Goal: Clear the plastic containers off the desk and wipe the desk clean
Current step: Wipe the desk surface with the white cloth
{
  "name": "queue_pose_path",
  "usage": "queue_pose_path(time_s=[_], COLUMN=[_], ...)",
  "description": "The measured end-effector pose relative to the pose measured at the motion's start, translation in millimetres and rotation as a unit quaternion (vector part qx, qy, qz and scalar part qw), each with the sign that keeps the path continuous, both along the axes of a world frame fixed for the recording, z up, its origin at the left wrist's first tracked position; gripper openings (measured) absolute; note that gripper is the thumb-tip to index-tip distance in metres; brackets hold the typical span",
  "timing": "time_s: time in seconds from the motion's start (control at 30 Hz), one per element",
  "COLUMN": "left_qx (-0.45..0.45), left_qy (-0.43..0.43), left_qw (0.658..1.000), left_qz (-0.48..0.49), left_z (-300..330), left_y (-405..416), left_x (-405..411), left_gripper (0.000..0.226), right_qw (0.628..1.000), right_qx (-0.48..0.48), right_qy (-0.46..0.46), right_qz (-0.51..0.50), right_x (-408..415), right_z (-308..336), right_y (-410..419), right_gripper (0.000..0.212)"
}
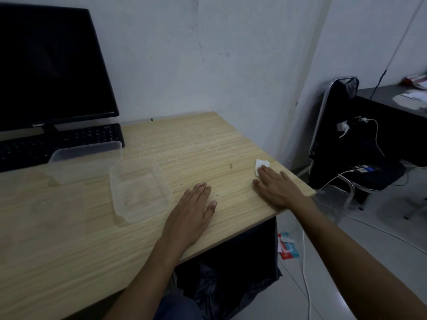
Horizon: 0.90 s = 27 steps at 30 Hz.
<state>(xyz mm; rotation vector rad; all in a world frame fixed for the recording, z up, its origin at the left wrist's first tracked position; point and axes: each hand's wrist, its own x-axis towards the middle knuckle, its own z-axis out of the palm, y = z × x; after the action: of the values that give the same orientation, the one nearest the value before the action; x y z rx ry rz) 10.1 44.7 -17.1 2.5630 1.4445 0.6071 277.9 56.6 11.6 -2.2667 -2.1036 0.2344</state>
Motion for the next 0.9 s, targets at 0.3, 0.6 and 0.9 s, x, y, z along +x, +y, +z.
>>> queue_pose_path(time_s=[0.3, 0.6, 0.9], left_qx=[-0.003, -0.017, -0.031], left_qy=[0.011, 0.011, 0.007], left_qw=[1.0, 1.0, 0.999], left_qz=[0.002, -0.002, -0.001], left_z=[-0.7, 0.6, 2.0], left_y=[1.4, -0.7, 0.2], left_x=[1.3, 1.0, 1.2], left_gripper=[0.064, 0.057, 0.057], right_qw=[0.993, 0.996, 0.999], right_qx=[0.03, 0.027, 0.022], right_qy=[0.015, 0.03, 0.015], right_qz=[0.112, 0.079, 0.03], right_x=[-50.7, -51.7, -59.5], right_z=[-11.9, -7.3, -6.7], right_y=[0.1, -7.7, -10.2], right_gripper=[0.058, 0.057, 0.063])
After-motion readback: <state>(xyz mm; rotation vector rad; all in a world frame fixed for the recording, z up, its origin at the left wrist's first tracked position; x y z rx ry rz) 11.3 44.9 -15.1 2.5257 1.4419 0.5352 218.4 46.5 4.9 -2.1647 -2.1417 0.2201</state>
